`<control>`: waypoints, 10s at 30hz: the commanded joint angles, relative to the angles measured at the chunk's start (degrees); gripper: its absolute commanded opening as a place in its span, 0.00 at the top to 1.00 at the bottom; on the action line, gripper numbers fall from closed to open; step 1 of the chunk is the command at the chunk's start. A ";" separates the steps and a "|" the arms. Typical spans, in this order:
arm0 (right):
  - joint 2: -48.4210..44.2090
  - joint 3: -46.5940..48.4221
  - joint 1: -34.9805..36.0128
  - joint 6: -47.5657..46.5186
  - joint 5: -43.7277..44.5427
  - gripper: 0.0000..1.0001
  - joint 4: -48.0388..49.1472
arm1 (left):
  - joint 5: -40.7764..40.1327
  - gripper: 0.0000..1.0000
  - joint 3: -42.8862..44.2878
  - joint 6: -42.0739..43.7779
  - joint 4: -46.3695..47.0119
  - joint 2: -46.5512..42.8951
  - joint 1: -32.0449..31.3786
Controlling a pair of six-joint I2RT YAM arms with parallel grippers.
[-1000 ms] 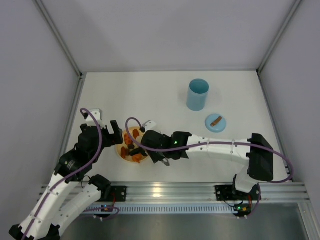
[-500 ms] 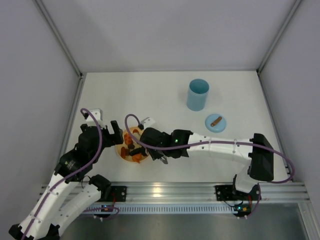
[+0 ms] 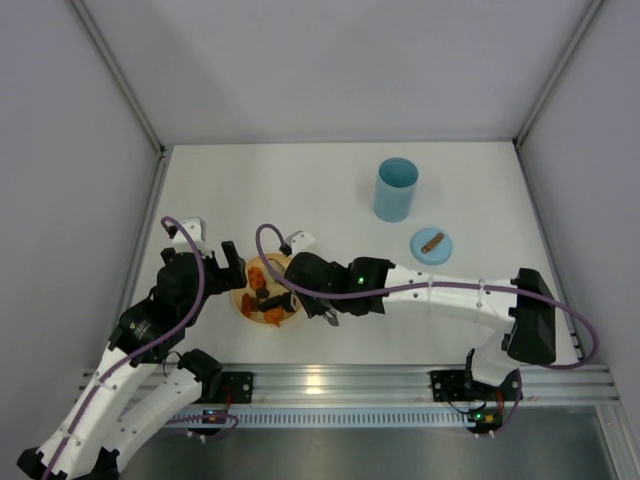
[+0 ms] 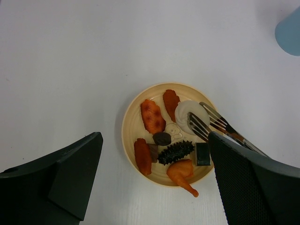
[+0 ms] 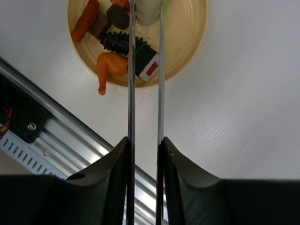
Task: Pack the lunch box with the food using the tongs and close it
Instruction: Pick up the fake food from the plate, then place the fake food in the packing box, then pick up the fake food from the plate.
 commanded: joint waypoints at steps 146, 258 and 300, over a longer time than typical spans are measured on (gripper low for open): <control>-3.39 5.12 -2.98 -3.36 0.75 0.87 -3.83 | -3.57 0.01 0.02 -1.26 1.63 -0.83 -2.42; -8.85 -8.33 3.26 3.14 -2.68 0.47 2.93 | -3.92 0.01 -0.07 -1.43 1.54 -0.21 -3.47; -6.56 -8.16 3.44 2.79 -2.06 0.69 2.15 | -4.27 0.01 -0.07 -1.61 1.45 -0.56 -3.65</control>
